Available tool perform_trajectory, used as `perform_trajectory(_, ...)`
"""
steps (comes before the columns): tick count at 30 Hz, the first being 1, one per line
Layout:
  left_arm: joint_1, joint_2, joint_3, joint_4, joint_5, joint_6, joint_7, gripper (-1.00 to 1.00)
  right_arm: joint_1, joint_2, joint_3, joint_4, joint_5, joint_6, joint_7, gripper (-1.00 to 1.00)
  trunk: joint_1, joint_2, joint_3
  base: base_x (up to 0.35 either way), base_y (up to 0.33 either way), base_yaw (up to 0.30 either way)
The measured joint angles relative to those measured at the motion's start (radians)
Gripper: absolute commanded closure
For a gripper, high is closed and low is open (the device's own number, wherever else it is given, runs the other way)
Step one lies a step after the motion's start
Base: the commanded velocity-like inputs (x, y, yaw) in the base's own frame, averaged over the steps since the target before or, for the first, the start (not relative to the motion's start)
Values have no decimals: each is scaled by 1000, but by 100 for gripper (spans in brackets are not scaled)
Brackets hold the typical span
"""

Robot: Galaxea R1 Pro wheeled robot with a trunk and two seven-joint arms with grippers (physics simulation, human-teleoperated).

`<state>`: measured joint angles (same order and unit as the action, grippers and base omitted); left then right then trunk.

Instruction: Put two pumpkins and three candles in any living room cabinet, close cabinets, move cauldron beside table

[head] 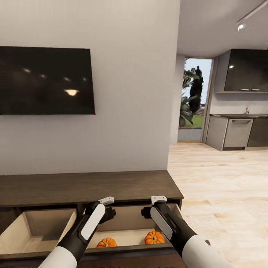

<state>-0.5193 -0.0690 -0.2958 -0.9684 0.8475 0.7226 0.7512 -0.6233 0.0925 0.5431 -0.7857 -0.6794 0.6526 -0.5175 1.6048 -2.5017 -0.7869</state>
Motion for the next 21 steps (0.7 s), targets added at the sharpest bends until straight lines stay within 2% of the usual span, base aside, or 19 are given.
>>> perform_trajectory(3,0,0,0,0,0,0,-1,-100,0,0,0,0,0,0,0,-100,-1,1,12,-191,51,0)
perform_trajectory(9,0,0,0,0,0,0,2,-100,0,0,0,0,0,0,0,-100,-4,2,35,-38,10,0)
perform_trajectory(15,0,0,0,0,0,0,2,-100,0,0,0,0,0,-2,0,-100,-26,41,54,-15,1,0)
perform_trajectory(21,0,0,-1,0,0,0,3,-100,0,0,0,0,0,-11,0,-100,-49,83,73,-125,0,0)
